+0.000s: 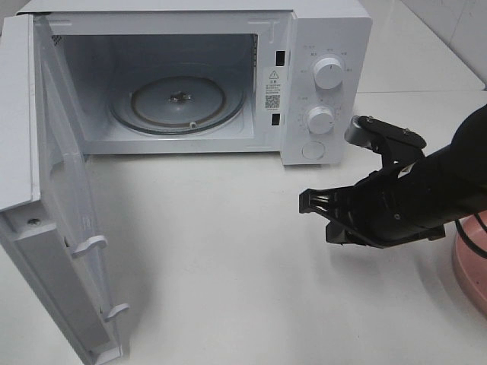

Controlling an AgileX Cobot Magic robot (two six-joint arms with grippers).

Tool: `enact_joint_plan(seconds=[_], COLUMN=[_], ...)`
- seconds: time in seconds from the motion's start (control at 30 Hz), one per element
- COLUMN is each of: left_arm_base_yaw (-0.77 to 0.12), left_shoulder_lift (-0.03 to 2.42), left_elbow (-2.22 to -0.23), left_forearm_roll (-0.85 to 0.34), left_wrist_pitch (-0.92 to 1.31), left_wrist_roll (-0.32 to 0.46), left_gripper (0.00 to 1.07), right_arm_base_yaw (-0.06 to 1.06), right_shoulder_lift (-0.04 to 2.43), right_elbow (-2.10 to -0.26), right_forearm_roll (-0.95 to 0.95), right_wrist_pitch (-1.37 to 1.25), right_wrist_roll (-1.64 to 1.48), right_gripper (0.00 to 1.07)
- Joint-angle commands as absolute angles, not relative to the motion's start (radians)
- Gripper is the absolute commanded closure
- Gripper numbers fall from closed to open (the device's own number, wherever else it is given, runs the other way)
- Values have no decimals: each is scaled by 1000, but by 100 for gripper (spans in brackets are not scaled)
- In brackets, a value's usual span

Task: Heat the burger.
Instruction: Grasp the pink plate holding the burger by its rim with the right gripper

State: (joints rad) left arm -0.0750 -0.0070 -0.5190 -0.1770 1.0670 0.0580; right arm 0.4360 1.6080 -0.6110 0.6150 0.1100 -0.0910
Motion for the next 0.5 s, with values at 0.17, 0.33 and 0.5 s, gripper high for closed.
enact_joint_plan(seconds=[0.17,0.33,0.5], left_arm_base_yaw=[-73,-73,-73], left_shoulder_lift=[-23,-23,-23], left_elbow=[-517,-517,-517], left_forearm_roll=[-177,-177,-177], left_wrist_pitch=[1068,1068,1068], left_wrist_roll=[59,59,59], left_gripper=[6,6,6], right_arm_base_yaw=[383,372,372], right_shoulder_lift=[1504,1439,1408], right_elbow=[-614,-631,-670], right_forearm_roll=[408,253,123], right_wrist_pitch=[301,447,610], right_wrist_roll=[-160,-109,-46], right_gripper=[101,99,98])
